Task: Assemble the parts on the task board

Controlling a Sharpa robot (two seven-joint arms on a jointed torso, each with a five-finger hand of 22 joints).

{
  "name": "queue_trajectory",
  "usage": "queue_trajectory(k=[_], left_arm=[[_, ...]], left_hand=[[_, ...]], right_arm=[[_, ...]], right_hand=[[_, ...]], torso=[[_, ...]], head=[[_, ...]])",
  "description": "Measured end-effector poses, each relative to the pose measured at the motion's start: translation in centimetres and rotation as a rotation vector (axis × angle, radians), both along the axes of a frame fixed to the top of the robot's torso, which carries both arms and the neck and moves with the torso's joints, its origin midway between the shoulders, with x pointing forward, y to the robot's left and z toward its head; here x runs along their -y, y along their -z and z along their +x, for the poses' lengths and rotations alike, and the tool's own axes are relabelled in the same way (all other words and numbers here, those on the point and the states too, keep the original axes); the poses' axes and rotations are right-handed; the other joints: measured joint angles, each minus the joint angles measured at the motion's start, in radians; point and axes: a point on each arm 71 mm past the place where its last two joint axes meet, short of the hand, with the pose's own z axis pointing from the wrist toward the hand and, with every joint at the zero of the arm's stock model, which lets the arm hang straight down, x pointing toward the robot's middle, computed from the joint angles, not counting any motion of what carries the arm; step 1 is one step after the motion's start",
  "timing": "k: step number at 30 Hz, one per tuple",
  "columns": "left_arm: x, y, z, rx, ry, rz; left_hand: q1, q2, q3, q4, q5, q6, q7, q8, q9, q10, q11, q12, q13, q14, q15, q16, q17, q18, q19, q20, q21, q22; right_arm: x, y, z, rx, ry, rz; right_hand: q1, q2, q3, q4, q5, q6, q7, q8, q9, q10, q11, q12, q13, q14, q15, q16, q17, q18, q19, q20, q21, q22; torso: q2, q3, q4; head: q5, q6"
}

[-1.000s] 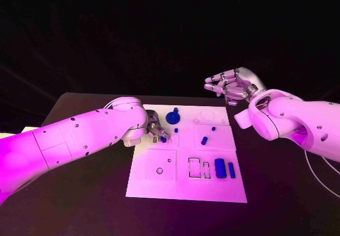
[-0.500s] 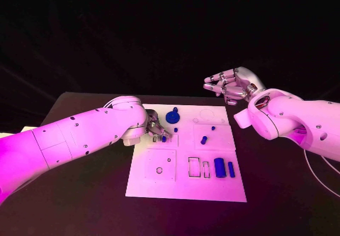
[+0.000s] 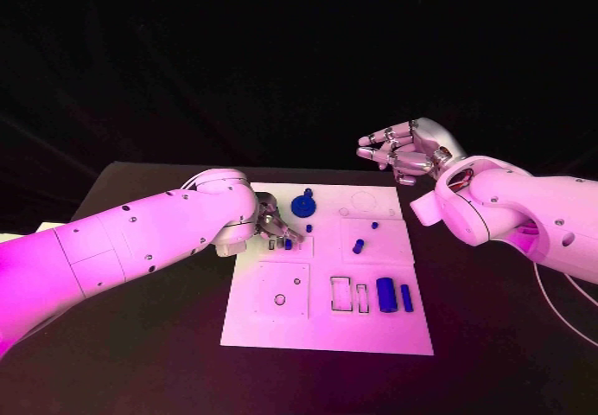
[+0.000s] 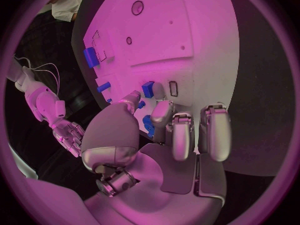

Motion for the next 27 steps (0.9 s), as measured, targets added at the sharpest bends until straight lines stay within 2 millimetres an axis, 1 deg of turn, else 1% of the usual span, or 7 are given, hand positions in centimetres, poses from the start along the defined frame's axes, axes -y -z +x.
queue_trajectory(k=[4, 7, 10, 13, 17, 22, 27], left_arm=[[-0.5, -0.3, -0.1, 0.001, -0.005, -0.009], [-1.0, -1.2, 0.0, 0.013, -0.015, -0.021], [-1.5, -2.9, 0.5, 0.038, -0.027, -0.033], [-1.8, -5.0, 1.1, 0.071, -0.038, -0.042], [-2.5, -6.8, 1.8, 0.095, -0.054, -0.041], [-3.5, -7.8, 3.0, 0.096, -0.083, -0.026], [-4.0, -7.6, 4.4, 0.082, -0.119, -0.007]], left_hand=[[0.005, 0.005, -0.024, 0.008, 0.0, -0.001, 0.001, -0.005, 0.0, -0.004, 0.004, -0.022, -0.018, 0.0, 0.0, 0.0, 0.0, 0.0, 0.0, 0.0, -0.006, 0.0], [0.011, 0.011, -0.051, 0.015, 0.0, -0.013, 0.012, -0.003, 0.0, -0.026, 0.008, -0.053, -0.05, 0.0, 0.0, 0.0, 0.0, 0.0, 0.0, 0.0, -0.016, 0.0], [0.027, 0.013, -0.091, 0.031, 0.0, -0.047, 0.025, -0.021, -0.004, -0.072, 0.02, -0.119, -0.12, 0.0, 0.0, 0.0, 0.0, 0.0, 0.0, 0.0, -0.036, 0.0], [0.035, 0.016, -0.112, 0.041, -0.006, -0.053, 0.03, -0.025, -0.007, -0.085, 0.027, -0.138, -0.141, 0.0, 0.0, 0.0, 0.0, 0.0, 0.0, 0.0, -0.043, 0.0], [0.052, 0.02, -0.135, 0.047, -0.012, -0.054, 0.032, -0.026, -0.01, -0.088, 0.027, -0.14, -0.15, 0.0, 0.007, 0.0, 0.0, 0.0, 0.0, 0.0, -0.044, 0.0], [0.101, 0.035, -0.151, 0.044, -0.012, -0.06, 0.037, -0.035, -0.015, -0.099, 0.031, -0.151, -0.163, 0.0, 0.007, 0.0, 0.0, 0.0, 0.001, 0.006, -0.056, 0.0], [0.156, 0.058, -0.161, 0.035, -0.012, -0.084, 0.052, -0.072, -0.043, -0.124, 0.045, -0.183, -0.202, -0.001, 0.017, 0.0, 0.0, 0.0, 0.0, 0.015, -0.066, 0.0]], right_arm=[[0.0, 0.1, 0.0, -0.002, 0.0, -0.001], [0.1, 0.1, 0.1, -0.004, 0.001, -0.002], [0.1, 0.2, 0.1, -0.005, 0.003, -0.004], [0.1, 0.3, 0.2, -0.007, 0.003, -0.004], [-0.1, 0.4, 0.3, -0.009, 0.001, -0.005], [-0.1, 0.6, 0.3, -0.013, 0.0, -0.005], [-0.2, 0.6, 0.3, -0.015, -0.001, -0.005]], right_hand=[[0.0, 0.0, 0.0, 0.0, 0.0, 0.0, 0.0, 0.0, 0.0, 0.0, 0.0, 0.0, 0.0, 0.0, 0.0, 0.0, 0.0, 0.0, 0.0, 0.0, 0.0, -0.001], [0.0, 0.0, 0.0, 0.0, 0.0, 0.0, 0.0, 0.0, 0.0, 0.0, 0.0, 0.0, 0.0, 0.0, 0.0, 0.0, 0.0, 0.0, 0.0, 0.0, 0.0, -0.001], [0.0, 0.0, 0.0, 0.0, 0.0, 0.0, 0.0, 0.0, 0.0, 0.0, 0.0, 0.0, 0.0, 0.0, 0.0, 0.0, 0.0, 0.0, 0.0, 0.0, 0.0, -0.001], [0.0, 0.0, 0.0, 0.0, 0.0, 0.0, 0.0, 0.0, 0.0, 0.0, 0.0, 0.0, 0.0, 0.0, 0.0, 0.0, 0.0, 0.0, 0.0, 0.0, 0.0, -0.001], [0.0, 0.0, 0.0, 0.0, 0.0, 0.0, 0.0, 0.0, 0.0, 0.0, 0.0, 0.0, 0.0, 0.0, 0.0, 0.0, 0.0, 0.0, 0.0, 0.0, 0.0, -0.001], [0.0, 0.0, 0.0, 0.0, 0.0, 0.0, 0.0, 0.0, 0.0, 0.0, 0.0, 0.0, 0.0, 0.0, 0.0, 0.0, 0.0, 0.0, 0.0, 0.0, 0.0, -0.001], [0.0, 0.0, 0.0, 0.0, 0.0, 0.0, 0.0, 0.0, 0.0, 0.0, 0.0, 0.0, 0.0, 0.0, 0.0, 0.0, 0.0, 0.0, 0.0, 0.0, 0.0, -0.001]], torso=[[0.0, -0.0004, -0.0002], [0.0, -0.0003, -0.0001], [-0.001, 0.0, 0.0004], [-0.001, 0.0001, 0.0009], [-0.001, 0.0012, 0.0006], [0.0, 0.0004, 0.0011], [0.0, -0.0006, 0.0014]], head=[[-0.002, 0.003], [-0.002, 0.004], [-0.005, 0.005], [-0.005, 0.007], [-0.001, 0.01], [0.001, 0.014], [0.003, 0.018]])
